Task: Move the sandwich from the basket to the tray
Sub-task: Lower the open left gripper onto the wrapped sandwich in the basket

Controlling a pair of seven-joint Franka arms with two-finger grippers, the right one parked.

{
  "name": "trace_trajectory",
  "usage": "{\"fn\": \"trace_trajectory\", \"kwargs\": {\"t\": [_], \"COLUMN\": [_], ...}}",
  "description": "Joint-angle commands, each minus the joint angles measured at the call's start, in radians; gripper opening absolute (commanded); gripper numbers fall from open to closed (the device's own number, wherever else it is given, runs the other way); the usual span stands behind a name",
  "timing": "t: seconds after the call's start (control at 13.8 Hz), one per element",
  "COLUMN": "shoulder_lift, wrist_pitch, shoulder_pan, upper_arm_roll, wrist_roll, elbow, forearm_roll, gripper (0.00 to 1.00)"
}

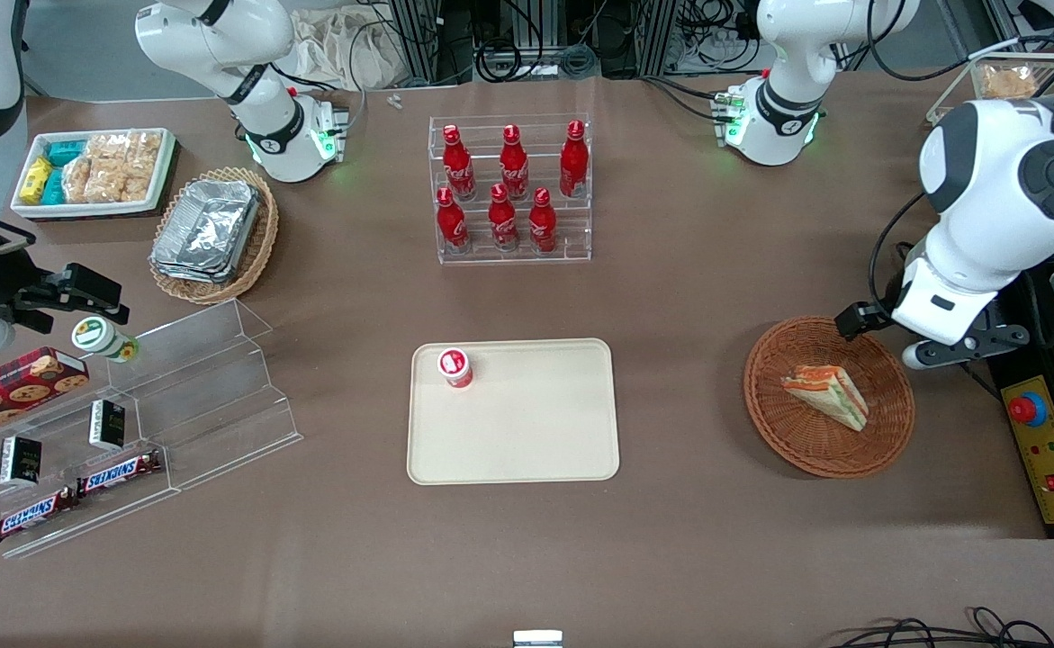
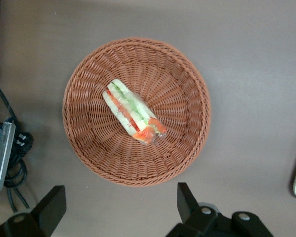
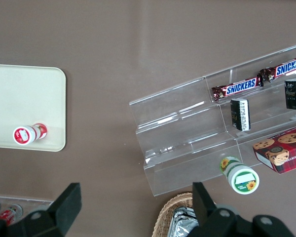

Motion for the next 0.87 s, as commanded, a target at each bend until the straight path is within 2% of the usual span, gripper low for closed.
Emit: {"fn": "trace_trajectory", "kwargs": {"t": [0.0, 0.22, 0.44, 0.58, 0.8], "shoulder_lift": [0.037, 0.126, 0.185, 0.241, 0.283], "wrist_pitch": [0.038, 0.129, 0.161, 0.234, 0.275], "shoulder_pan": [0.027, 0.026, 0.027, 0.031, 0.031], "upper_arm_roll": [-0.001, -0.001, -0.001, -0.001, 0.0], "wrist_roll": [-0.025, -0.239, -0.339, -0.47, -0.507], "elbow": [-0.025, -0.021, -0.02, -0.024, -0.026], "forearm_roll": [-0.002, 0.004, -0.002, 0.003, 0.004], "gripper": [1.0, 0.99, 0.99, 0.99, 0.99]}}
